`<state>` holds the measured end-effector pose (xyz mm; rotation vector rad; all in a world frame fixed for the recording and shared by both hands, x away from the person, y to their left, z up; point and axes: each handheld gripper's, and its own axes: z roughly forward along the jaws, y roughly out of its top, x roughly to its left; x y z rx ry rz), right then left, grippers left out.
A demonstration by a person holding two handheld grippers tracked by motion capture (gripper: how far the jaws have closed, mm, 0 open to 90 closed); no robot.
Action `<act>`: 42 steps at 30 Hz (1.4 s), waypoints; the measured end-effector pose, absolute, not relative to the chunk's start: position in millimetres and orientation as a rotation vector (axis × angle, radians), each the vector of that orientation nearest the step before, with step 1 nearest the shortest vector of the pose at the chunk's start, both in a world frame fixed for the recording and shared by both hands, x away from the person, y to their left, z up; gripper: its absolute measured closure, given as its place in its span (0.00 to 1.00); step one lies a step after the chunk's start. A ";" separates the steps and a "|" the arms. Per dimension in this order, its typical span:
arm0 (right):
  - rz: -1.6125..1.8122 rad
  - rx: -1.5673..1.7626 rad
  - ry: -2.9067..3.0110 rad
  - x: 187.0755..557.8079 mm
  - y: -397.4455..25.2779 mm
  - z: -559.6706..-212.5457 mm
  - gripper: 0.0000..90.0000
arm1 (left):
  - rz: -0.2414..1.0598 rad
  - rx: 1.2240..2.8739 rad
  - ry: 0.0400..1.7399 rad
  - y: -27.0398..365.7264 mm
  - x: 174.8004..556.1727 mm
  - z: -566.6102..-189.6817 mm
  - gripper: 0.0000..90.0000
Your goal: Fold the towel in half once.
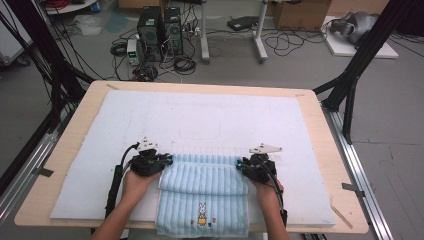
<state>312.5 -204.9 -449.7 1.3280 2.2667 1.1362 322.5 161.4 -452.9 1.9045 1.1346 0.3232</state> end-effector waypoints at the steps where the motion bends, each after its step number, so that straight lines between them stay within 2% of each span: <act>1: 1.137 1.320 2.270 312.6 -204.6 -449.6 0.94 | 0.308 1.897 1.145 162.1 323.6 -452.8 0.95; 6: 1.175 1.327 2.231 317.2 -209.2 -447.3 0.97 | 0.240 1.771 1.198 172.0 333.9 -450.9 0.95; 9: 1.178 1.321 2.206 325.3 -208.5 -442.7 0.97 | 0.255 1.809 1.192 167.3 341.9 -443.1 0.95; 15: 1.179 1.327 2.148 345.9 -210.8 -432.3 0.97 | 0.286 1.769 1.169 164.1 366.8 -423.2 0.95; 24: 1.143 1.314 2.108 374.5 -204.2 -427.5 0.97 | 0.300 1.639 1.199 171.8 387.7 -439.2 0.95; 28: 1.116 1.309 2.115 381.5 -198.5 -429.6 0.96 | 0.297 1.687 1.208 172.3 389.9 -447.2 0.94; 29: 1.107 1.314 2.120 381.9 -197.6 -430.9 0.95 | 0.319 1.692 1.221 172.7 389.8 -447.2 0.86; 30: 1.100 1.323 2.124 381.8 -197.5 -431.5 0.92 | 0.327 1.687 1.232 174.1 389.6 -446.9 0.73; 31: 1.109 1.330 2.124 381.9 -198.5 -431.7 0.84 | 0.323 1.688 1.221 176.6 389.2 -446.3 0.64; 33: 1.150 1.363 2.102 379.8 -201.5 -429.7 0.72 | 0.326 1.703 1.192 180.7 387.4 -443.8 0.61; 37: 1.203 1.328 2.091 371.9 -204.3 -424.3 0.65 | 0.293 1.699 1.154 183.9 382.2 -436.5 0.60; 42: 1.225 1.328 2.120 364.0 -204.8 -421.6 0.62 | 0.300 1.738 1.117 177.3 381.7 -437.6 0.61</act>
